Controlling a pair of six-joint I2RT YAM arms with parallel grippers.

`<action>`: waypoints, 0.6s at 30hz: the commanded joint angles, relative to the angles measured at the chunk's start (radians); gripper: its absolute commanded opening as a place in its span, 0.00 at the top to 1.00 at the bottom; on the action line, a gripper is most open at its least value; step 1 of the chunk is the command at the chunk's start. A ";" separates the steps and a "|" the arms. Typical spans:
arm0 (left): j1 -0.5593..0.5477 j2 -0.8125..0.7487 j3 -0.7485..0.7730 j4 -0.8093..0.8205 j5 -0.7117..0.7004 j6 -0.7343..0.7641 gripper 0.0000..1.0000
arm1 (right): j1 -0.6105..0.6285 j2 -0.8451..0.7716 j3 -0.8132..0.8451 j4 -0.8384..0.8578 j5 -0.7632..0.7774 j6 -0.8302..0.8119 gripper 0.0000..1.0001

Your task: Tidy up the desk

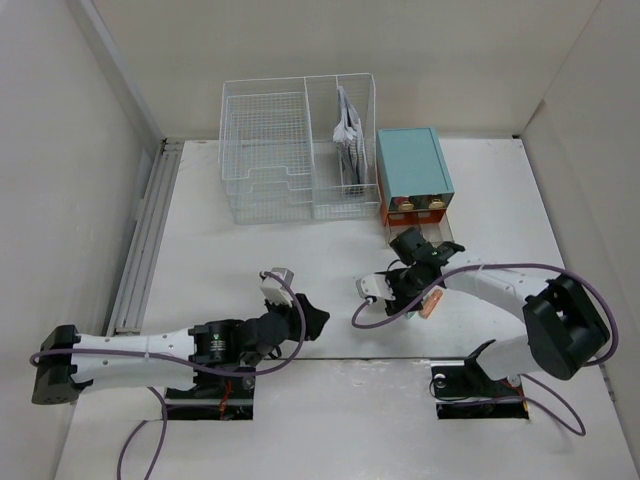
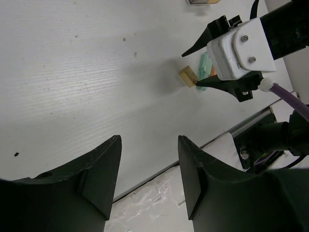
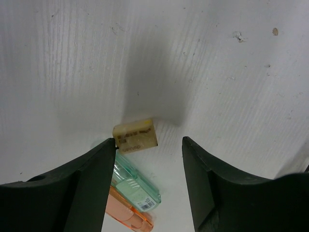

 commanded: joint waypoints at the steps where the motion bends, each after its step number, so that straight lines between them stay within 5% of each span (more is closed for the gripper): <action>1: -0.006 -0.022 -0.015 0.024 -0.003 -0.007 0.53 | 0.007 0.006 0.022 0.022 -0.037 -0.016 0.38; 12: -0.006 -0.042 -0.006 0.004 -0.003 -0.007 0.53 | 0.007 0.058 0.055 -0.023 -0.037 0.013 0.42; 18: -0.006 -0.051 0.004 -0.005 -0.003 -0.007 0.53 | 0.007 0.058 0.046 -0.004 -0.013 0.045 0.77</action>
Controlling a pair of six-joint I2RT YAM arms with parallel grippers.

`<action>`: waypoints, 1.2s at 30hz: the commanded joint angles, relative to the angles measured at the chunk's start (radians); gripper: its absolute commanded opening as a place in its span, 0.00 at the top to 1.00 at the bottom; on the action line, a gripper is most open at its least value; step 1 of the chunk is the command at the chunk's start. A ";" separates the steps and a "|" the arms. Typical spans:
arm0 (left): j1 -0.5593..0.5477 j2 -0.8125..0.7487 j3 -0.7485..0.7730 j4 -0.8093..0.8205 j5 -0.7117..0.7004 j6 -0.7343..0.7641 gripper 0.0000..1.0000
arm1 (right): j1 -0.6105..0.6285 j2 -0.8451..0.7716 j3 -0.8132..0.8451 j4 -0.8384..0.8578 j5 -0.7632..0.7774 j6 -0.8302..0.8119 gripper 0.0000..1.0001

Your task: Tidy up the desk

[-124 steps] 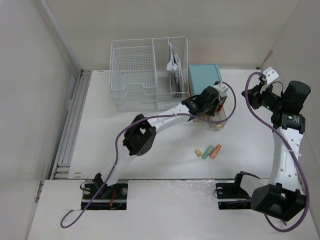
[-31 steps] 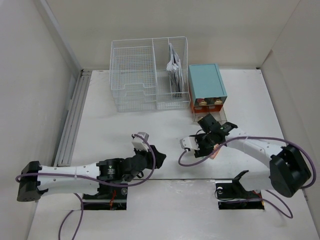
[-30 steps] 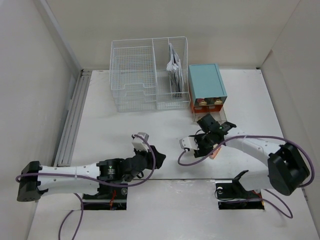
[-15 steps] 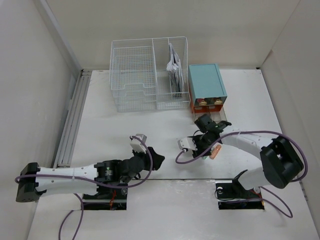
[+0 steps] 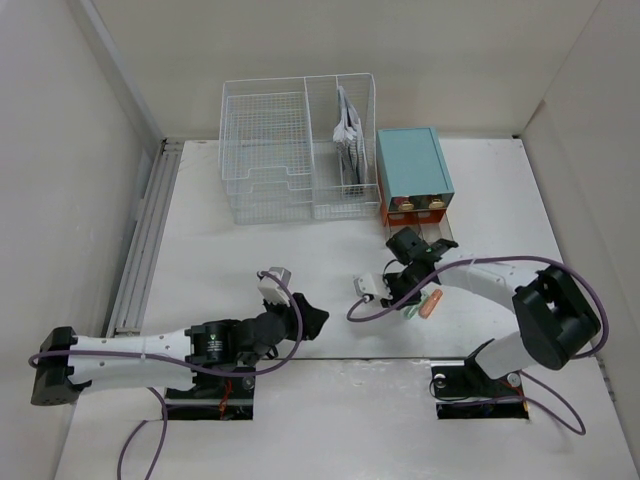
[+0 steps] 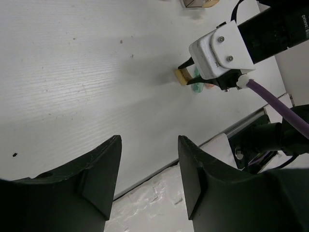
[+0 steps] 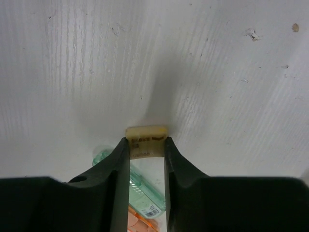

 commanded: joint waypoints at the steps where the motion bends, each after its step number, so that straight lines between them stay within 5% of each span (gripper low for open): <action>1: -0.006 -0.014 0.008 0.000 -0.004 -0.004 0.53 | 0.007 -0.021 0.023 0.010 -0.027 0.021 0.79; 6: -0.006 0.046 0.008 0.065 0.016 0.014 0.53 | -0.068 -0.108 0.097 0.057 -0.065 0.126 0.82; 14: -0.006 0.263 0.075 0.225 0.048 0.100 0.53 | -0.207 -0.193 0.152 0.276 0.130 0.349 0.82; 26: -0.006 0.586 0.201 0.411 0.125 0.151 0.53 | -0.370 -0.035 0.198 0.431 0.409 0.490 0.81; 29: -0.006 0.642 0.262 0.422 0.125 0.187 0.53 | -0.390 0.014 0.224 0.422 0.418 0.501 0.75; 32: -0.006 0.708 0.313 0.409 0.125 0.224 0.51 | -0.401 0.034 0.236 0.408 0.394 0.513 0.52; 36: 0.006 0.785 0.391 0.400 0.148 0.258 0.51 | -0.419 0.002 0.216 0.398 0.356 0.513 0.45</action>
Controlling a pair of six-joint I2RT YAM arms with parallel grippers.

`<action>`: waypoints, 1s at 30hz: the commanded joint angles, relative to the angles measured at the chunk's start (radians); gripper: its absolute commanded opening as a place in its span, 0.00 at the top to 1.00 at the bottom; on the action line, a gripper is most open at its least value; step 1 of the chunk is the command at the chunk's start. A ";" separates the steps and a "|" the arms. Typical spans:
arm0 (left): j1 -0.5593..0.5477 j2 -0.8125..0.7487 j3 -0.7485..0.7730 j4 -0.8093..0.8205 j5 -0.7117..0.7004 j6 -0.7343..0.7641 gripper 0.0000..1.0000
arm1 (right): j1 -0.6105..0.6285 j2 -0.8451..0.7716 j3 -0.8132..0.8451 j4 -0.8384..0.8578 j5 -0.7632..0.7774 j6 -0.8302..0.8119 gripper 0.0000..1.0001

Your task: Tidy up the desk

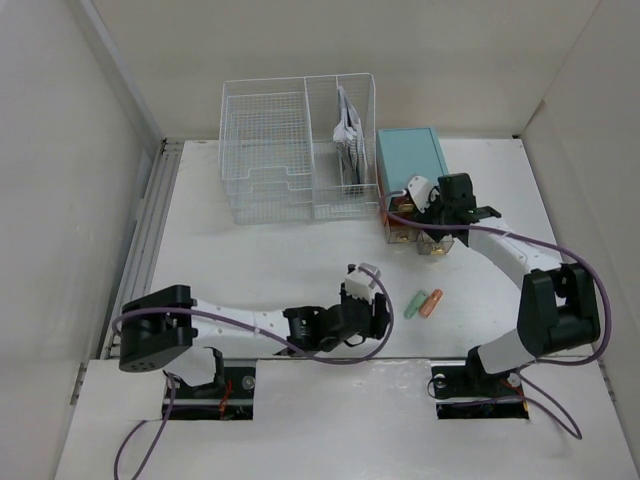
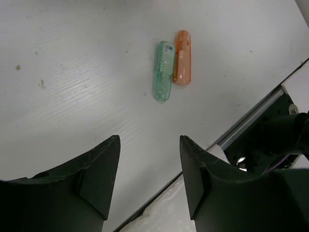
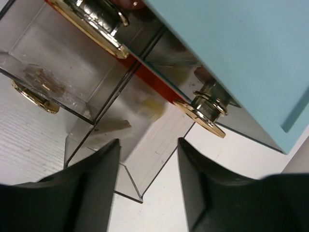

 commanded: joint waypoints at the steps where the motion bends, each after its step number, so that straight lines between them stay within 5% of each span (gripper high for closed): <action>1: 0.006 0.048 0.074 0.045 0.032 0.052 0.51 | -0.018 -0.047 0.025 0.032 -0.037 0.024 0.41; 7: 0.049 0.161 0.175 0.067 0.077 0.126 0.51 | -0.070 -0.128 0.016 -0.020 -0.164 0.005 0.46; 14: 0.094 0.362 0.321 0.067 0.111 0.264 0.51 | -0.215 -0.300 -0.031 -0.200 -0.564 -0.235 0.73; 30: 0.112 0.548 0.479 -0.037 0.192 0.373 0.51 | -0.323 -0.364 -0.036 -0.479 -0.728 -0.506 0.73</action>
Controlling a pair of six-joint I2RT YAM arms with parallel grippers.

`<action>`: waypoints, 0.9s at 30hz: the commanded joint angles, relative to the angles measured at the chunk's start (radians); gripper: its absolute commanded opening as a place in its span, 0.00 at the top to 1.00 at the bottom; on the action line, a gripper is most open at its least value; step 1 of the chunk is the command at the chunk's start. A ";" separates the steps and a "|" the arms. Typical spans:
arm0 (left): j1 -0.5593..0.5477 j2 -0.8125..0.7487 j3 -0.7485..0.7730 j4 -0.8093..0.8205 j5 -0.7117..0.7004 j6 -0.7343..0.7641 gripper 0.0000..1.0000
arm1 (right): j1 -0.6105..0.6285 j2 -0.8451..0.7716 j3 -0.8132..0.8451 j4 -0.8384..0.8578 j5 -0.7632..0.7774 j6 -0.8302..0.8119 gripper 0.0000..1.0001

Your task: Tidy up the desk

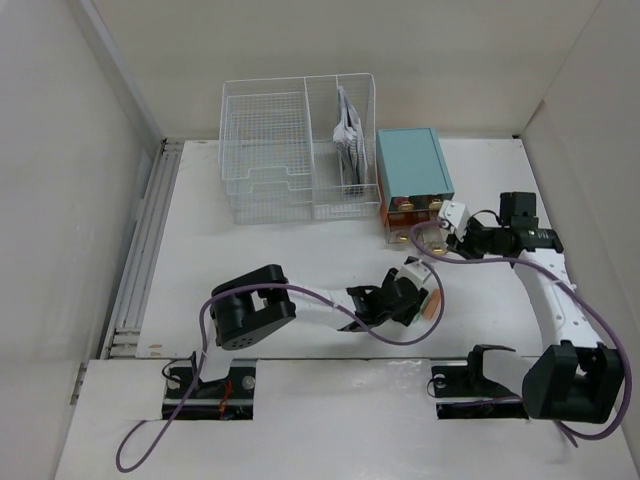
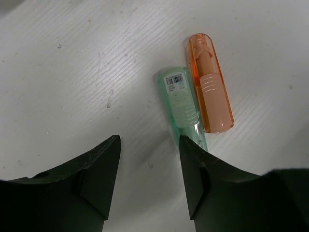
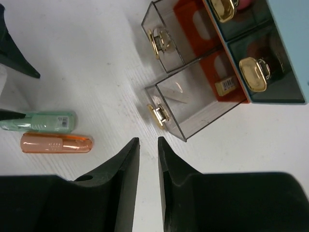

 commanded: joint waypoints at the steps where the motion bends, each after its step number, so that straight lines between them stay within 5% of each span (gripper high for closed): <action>1: -0.001 -0.001 0.043 -0.014 0.030 0.033 0.52 | -0.038 0.006 0.030 -0.051 -0.060 -0.083 0.73; 27: -0.032 -0.089 0.032 0.018 0.104 0.041 0.53 | -0.118 0.086 0.022 -0.169 -0.102 -0.265 0.72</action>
